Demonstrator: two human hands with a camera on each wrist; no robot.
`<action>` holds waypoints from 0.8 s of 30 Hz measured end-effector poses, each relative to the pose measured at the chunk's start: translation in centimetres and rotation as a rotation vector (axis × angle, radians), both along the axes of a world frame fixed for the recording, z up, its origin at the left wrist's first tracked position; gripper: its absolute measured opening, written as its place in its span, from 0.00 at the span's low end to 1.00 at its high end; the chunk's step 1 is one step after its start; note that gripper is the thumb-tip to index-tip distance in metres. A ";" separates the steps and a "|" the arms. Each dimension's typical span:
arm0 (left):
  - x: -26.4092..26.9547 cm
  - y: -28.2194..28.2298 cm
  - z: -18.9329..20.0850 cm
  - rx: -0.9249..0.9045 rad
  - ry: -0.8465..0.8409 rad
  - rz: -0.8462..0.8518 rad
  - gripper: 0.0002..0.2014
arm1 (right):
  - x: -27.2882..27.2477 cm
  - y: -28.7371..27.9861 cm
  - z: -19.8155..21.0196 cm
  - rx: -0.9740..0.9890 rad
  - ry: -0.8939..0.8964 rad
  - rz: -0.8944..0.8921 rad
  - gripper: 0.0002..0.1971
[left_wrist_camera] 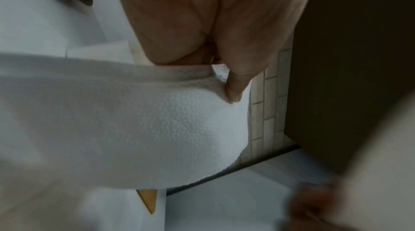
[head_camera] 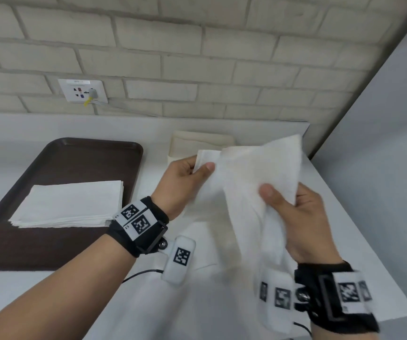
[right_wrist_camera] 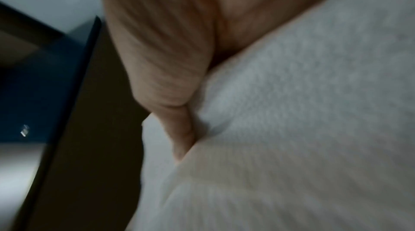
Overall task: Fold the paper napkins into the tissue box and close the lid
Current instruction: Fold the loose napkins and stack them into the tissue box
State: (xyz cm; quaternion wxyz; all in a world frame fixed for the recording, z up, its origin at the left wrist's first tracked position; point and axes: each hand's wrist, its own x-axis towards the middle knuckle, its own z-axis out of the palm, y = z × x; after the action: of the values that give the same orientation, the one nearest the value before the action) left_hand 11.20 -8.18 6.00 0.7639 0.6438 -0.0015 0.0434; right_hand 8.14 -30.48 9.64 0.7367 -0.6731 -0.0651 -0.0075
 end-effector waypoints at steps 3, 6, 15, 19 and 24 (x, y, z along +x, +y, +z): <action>-0.4 -1.0 0.2 -0.021 0.045 -0.060 0.12 | 1.1 1.7 -1.4 -0.065 0.087 -0.100 0.07; -0.9 -1.5 0.7 -0.053 0.105 -0.089 0.14 | 1.3 2.3 -2.5 -0.110 0.097 -0.169 0.06; -1.8 -1.7 1.8 -0.273 0.207 -0.140 0.20 | 0.9 2.7 -3.1 -0.266 0.027 -0.252 0.05; -2.1 -1.8 1.9 -0.254 0.190 -0.235 0.23 | 0.8 2.9 -3.4 -0.287 0.026 -0.283 0.05; -1.7 -2.1 0.8 -0.251 0.198 -0.147 0.17 | 0.8 2.4 -3.5 -0.283 0.021 -0.352 0.05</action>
State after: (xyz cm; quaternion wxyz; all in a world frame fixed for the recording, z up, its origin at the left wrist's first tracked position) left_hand 9.50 -10.31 6.82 0.8359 0.5426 0.0323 -0.0764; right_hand 8.91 -28.09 6.14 0.6227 -0.7709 0.0604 -0.1197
